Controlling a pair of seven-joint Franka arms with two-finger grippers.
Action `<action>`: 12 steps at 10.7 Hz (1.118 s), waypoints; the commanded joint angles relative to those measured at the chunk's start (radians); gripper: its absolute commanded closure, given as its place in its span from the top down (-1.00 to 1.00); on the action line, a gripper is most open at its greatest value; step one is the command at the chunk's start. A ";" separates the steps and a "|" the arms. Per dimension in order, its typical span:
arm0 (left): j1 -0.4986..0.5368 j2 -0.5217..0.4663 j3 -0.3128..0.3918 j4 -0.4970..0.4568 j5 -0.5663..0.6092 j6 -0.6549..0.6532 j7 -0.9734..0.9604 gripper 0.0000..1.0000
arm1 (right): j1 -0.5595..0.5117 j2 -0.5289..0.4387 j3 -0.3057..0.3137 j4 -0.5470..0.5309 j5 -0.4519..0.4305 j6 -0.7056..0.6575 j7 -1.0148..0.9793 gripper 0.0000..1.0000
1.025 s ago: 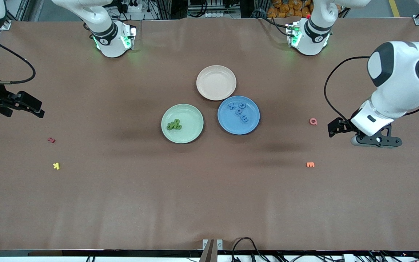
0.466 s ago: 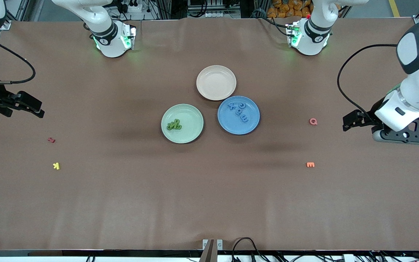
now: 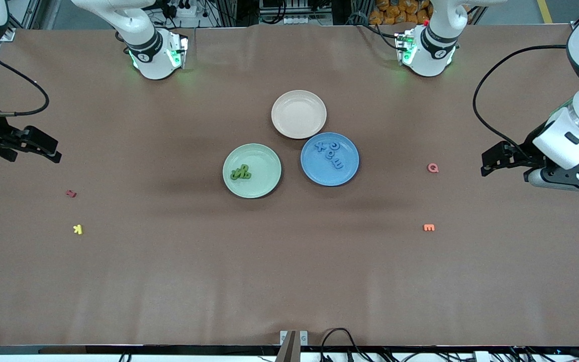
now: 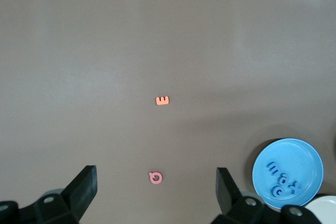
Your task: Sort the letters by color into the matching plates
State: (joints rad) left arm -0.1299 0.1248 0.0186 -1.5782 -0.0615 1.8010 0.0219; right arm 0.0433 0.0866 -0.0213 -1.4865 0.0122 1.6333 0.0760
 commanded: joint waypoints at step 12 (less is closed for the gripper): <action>0.101 -0.171 -0.118 0.023 0.077 -0.169 -0.085 1.00 | -0.003 -0.004 0.008 -0.003 -0.015 -0.003 -0.001 1.00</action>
State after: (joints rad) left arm -0.0404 0.0004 -0.0867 -1.5453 -0.0107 1.6859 -0.0410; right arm 0.0436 0.0872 -0.0211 -1.4874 0.0119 1.6333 0.0758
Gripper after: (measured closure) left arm 0.000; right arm 0.000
